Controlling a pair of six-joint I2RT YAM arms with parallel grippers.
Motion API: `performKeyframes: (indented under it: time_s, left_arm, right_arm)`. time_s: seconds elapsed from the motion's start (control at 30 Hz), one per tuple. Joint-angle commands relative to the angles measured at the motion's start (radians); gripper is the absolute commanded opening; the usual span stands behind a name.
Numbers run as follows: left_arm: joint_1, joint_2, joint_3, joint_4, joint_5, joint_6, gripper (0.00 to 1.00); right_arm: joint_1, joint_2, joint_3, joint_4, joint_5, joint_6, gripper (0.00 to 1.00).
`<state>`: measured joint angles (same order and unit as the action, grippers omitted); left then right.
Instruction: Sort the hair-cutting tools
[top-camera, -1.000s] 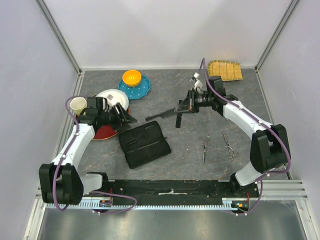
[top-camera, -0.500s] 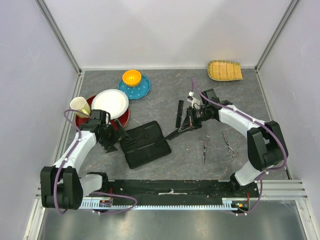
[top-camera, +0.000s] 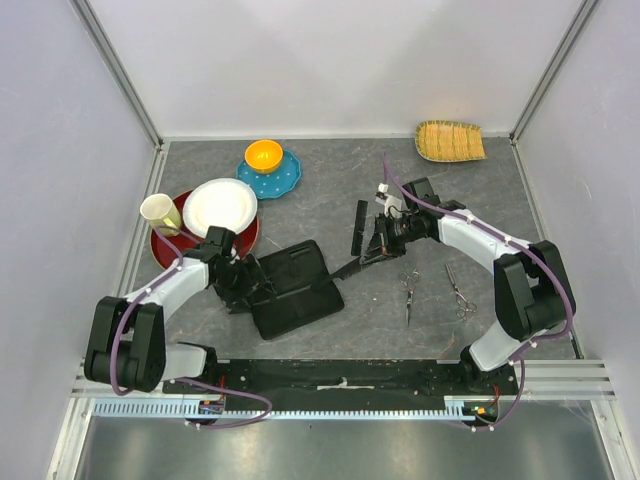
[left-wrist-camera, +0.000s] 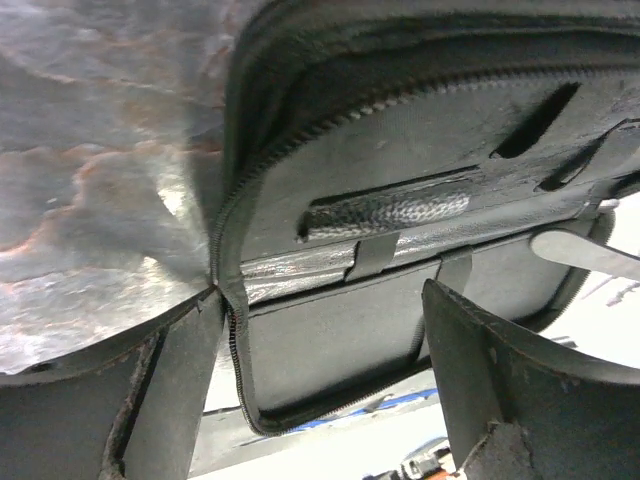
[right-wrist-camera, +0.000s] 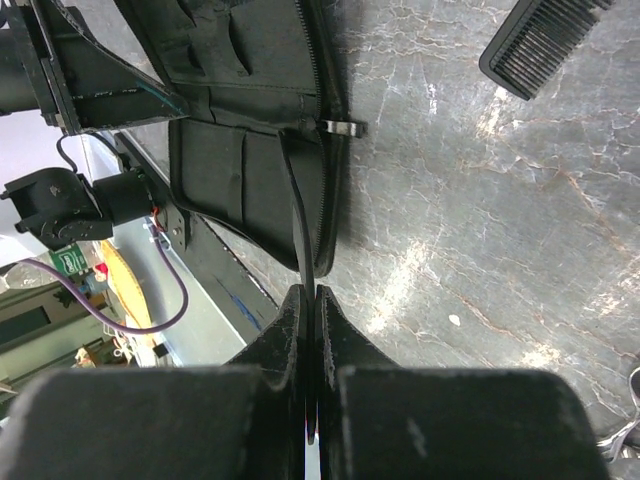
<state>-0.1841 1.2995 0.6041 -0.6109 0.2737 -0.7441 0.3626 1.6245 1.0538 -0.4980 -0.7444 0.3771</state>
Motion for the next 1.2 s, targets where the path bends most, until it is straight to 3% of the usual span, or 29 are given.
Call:
performKeyframes:
  time_s: [0.0,0.33,0.47,0.63,0.93,1.0,1.17]
  left_arm:
    - [-0.008,0.081,-0.018,0.203,0.021,-0.041,0.86]
    - [-0.043,0.228,0.063,0.390,0.070,-0.115,0.81]
    - [-0.051,0.245,0.129,0.337,0.006,-0.087,0.80]
    - [-0.049,0.158,0.145,0.267,-0.088,-0.037,0.80]
    - [-0.064,0.116,0.089,0.254,0.093,-0.004,0.79]
    - [-0.067,0.171,0.077,0.231,0.123,-0.024,0.76]
    - [-0.083,0.247,0.039,0.230,0.134,-0.029,0.58]
  right_arm:
    - [-0.005,0.020,0.014,0.026,-0.010,-0.050,0.00]
    - [-0.020,0.032,0.035,0.075,0.033,-0.024,0.00]
    - [-0.040,0.017,0.019,0.078,0.046,-0.017,0.00]
    - [-0.086,-0.066,-0.069,0.072,0.046,0.000,0.00]
    - [-0.102,-0.184,-0.213,0.070,0.034,0.049,0.00]
    - [-0.102,-0.196,-0.251,0.072,0.039,0.057,0.00]
    - [-0.102,-0.215,-0.323,0.105,0.056,0.086,0.00]
